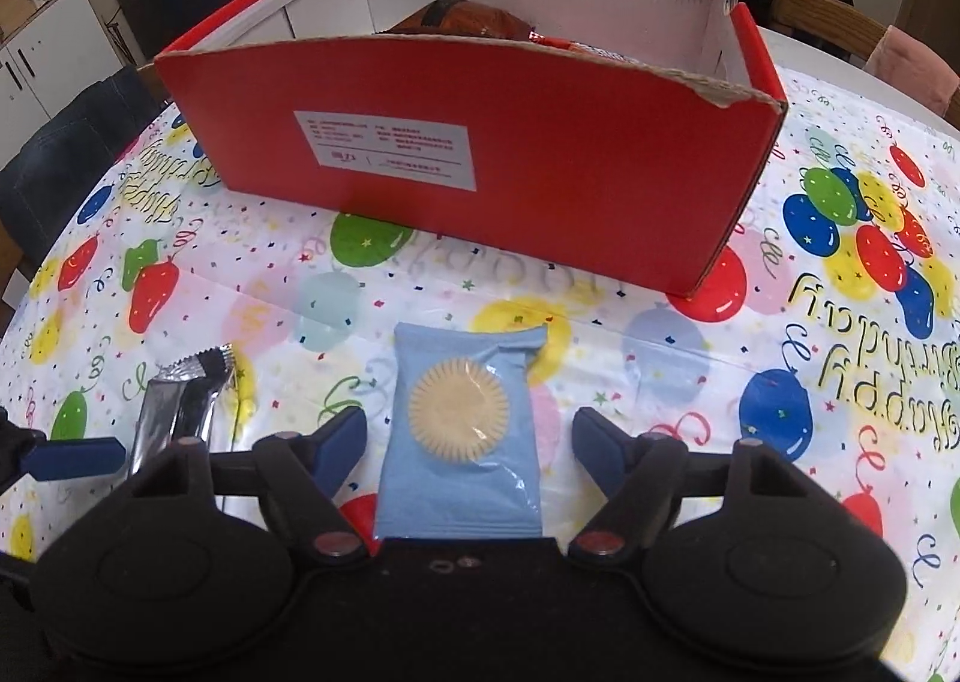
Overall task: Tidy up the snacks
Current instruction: 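Grasp the second silver bar with left tool while right tool grasps the light blue pack, then carry both snacks into the red box and open both tools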
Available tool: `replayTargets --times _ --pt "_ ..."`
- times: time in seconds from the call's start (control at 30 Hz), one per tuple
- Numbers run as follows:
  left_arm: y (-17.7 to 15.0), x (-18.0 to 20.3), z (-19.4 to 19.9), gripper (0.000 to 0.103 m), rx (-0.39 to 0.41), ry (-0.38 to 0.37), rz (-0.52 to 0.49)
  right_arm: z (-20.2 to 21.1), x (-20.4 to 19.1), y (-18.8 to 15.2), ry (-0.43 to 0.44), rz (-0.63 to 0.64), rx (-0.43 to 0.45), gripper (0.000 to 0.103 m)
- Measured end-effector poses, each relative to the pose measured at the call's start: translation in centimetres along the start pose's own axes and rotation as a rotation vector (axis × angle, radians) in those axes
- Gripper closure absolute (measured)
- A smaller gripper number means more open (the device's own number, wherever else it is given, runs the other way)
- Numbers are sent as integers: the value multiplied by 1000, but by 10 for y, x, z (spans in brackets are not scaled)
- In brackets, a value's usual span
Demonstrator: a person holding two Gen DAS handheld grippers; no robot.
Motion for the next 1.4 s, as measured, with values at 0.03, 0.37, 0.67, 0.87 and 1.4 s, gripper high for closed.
replayTargets --times 0.03,0.37,0.67,0.87,1.4 --pt "0 1 -1 31 -4 -4 -3 0 0 0 -4 6 3 29" --pt "1 5 0 52 -6 12 -28 1 -4 -1 -52 88 25 52" --pt "-3 1 3 60 -14 -5 -32 6 1 -6 -45 53 25 56" --pt "-4 -16 8 61 -18 -42 37 20 7 -17 -23 -14 16 56" --pt "-7 -58 34 61 29 -73 155 76 15 -36 4 -162 83 56"
Point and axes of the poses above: each gripper's, at about its wrist camera, not at the fingertips, and z roughly against the way its jaws point, x to its right, y to its top, the point moved 6 cm from there along -z, roughly the way its jaws point, and after that the axes turned 5 degrees about -z, right-handed, at the moved point
